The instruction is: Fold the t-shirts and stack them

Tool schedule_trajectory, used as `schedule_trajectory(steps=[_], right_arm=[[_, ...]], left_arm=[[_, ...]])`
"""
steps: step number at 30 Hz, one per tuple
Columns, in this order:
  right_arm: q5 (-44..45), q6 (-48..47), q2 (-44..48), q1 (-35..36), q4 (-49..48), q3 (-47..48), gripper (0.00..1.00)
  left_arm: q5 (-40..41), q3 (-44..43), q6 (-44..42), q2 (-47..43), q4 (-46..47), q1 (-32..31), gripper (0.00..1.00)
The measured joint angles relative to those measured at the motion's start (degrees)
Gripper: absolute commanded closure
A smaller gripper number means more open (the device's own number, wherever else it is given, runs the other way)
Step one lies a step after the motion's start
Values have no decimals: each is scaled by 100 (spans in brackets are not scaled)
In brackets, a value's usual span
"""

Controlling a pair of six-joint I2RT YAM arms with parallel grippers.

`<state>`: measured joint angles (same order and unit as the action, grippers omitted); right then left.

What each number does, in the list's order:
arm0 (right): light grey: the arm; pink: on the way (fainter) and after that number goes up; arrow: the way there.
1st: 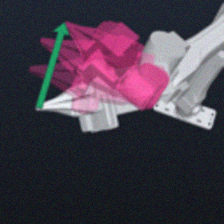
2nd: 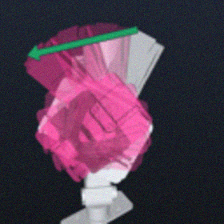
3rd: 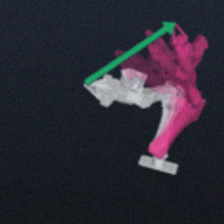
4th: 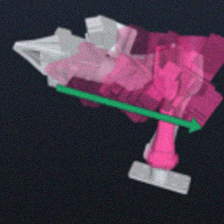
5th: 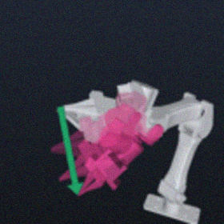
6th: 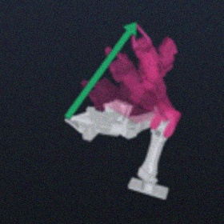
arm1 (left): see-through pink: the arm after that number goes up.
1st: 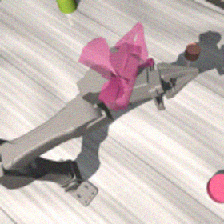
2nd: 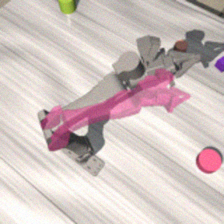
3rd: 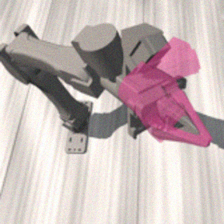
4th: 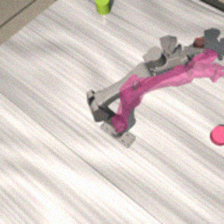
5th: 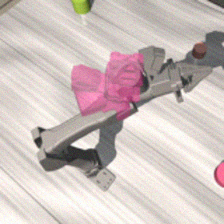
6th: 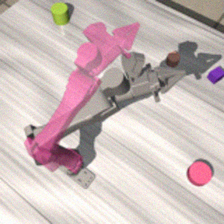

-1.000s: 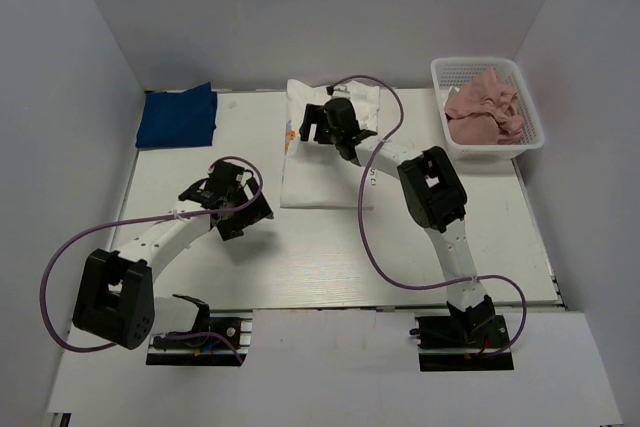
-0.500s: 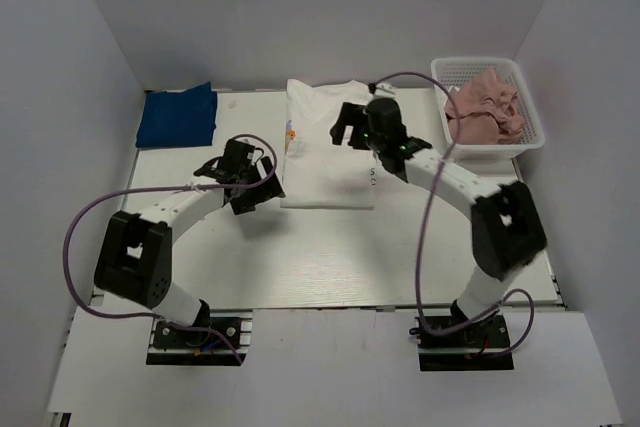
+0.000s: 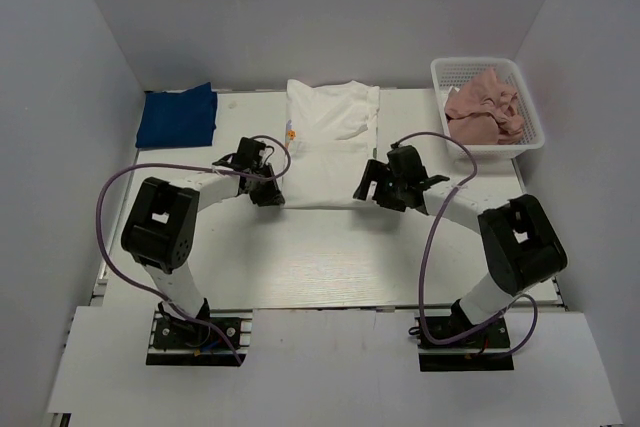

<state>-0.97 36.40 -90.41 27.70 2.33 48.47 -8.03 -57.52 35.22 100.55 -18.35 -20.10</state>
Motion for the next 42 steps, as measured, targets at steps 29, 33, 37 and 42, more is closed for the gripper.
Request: schedule_trajectory(steps=[29,33,37,42], right_arm=[[-1152,17,1530,50,566,-1224,100],[-1231,-17,2581,284,1097,-1436,100],[-1226,-57,3021,356,1425,-1456,100],[-1228,-59,2680,356,1541,-1615,100]], left_arm=[[-573,1954,363,-3058,608,-343,100],[-588,2057,369,-3851,184,-535,86],[-638,2151,345,-3783,-68,-706,43],[-708,2280,354,-2940,-162,-977,31]])
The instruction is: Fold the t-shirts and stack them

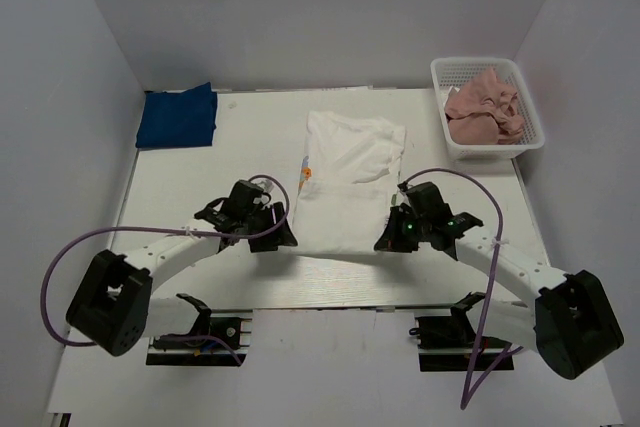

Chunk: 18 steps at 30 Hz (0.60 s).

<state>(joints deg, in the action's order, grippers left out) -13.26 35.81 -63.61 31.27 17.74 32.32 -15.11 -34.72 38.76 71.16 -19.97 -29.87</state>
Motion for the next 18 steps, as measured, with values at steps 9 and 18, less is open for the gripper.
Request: schedule_trajectory(steps=[9,18], right_arm=[[0,4,-164,-2,-31,-203,100],[-9,68,-160,-2,-188,-411,100]], left_arm=[[2,39,-2,844,251,-374,59],[232,-131,13,1115,507,-487,63]])
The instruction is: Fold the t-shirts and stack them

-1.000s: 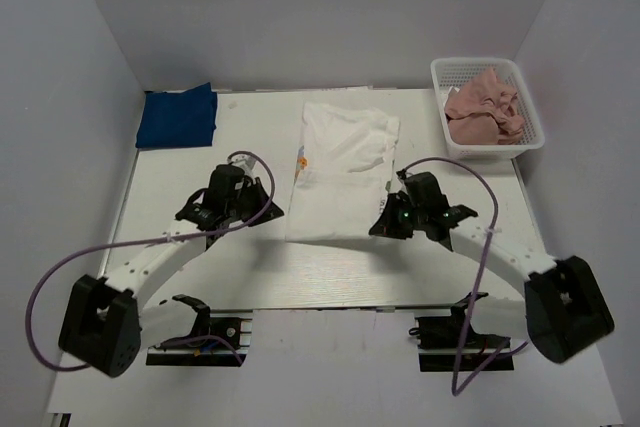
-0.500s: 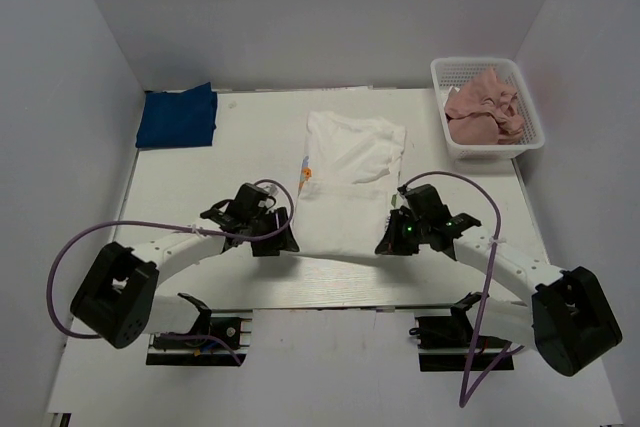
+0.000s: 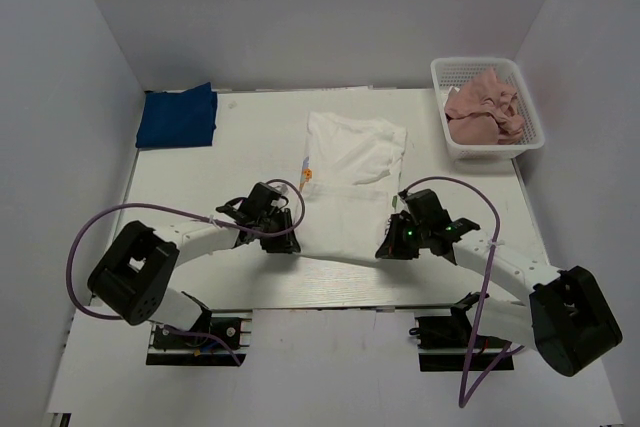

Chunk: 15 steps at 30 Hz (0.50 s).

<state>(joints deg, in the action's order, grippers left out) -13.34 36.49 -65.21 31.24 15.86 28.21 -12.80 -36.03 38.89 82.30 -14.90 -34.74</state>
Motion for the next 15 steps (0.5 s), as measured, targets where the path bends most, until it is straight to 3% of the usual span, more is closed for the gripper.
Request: schedule_trajectory(steps=[2,3,10,15], right_arm=[[-13,20,2,0,-35,-2,100],[-17,24,7,0,-48,-4,100],[-42,52,216,2,-2,-37,100],[-98,9,887,31,595,72,100]], left_arm=[[63,-28,0,48,11,-11,81],[90,-46,-11,85,9,-26,100],[179,-116,-125,9,-232,-144,100],[153,-155,-166,-1032,-1029,-306,100]])
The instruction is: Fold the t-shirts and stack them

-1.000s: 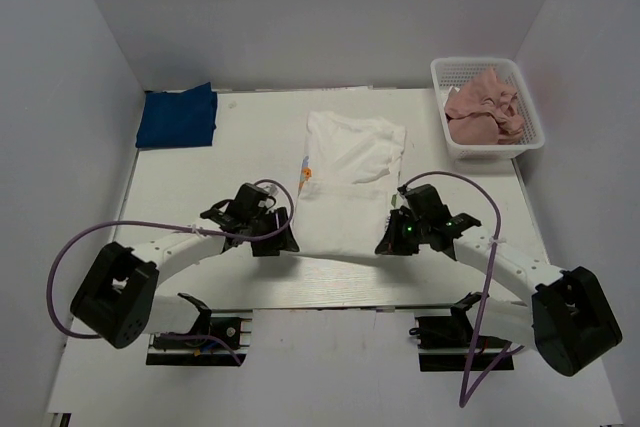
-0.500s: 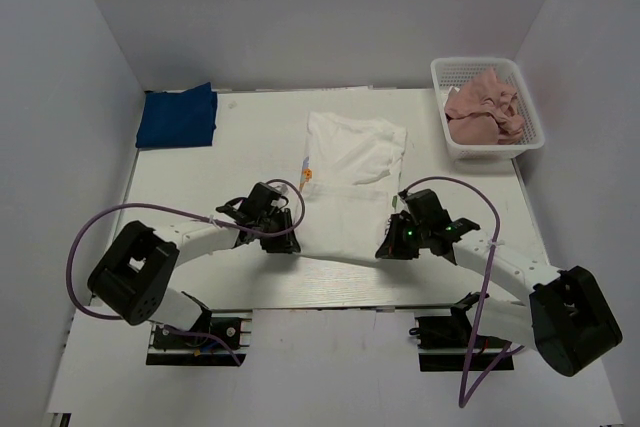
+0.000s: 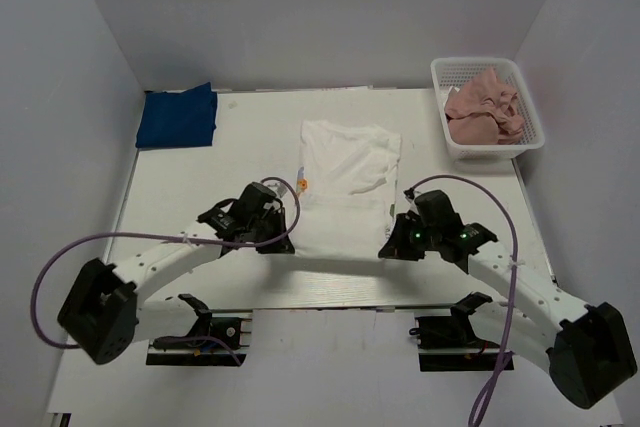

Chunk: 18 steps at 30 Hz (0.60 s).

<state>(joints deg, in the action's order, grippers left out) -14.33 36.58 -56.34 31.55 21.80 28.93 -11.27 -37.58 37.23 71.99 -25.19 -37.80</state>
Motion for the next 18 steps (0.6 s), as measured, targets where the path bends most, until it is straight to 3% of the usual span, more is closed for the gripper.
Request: schedule_trajectory(steps=[4,10,18], right_arm=[[177,-120,393,2,529,409,100],[852,-205,278,-7,739,1556,100],[2055,-181,-551,-136,713,2876,100]], left_arm=[[118,-494,2,-765,-501,-31,100],[837,-1453,96,-905,-483,7,100],[2184,-3322,417,439,-955,61,100]])
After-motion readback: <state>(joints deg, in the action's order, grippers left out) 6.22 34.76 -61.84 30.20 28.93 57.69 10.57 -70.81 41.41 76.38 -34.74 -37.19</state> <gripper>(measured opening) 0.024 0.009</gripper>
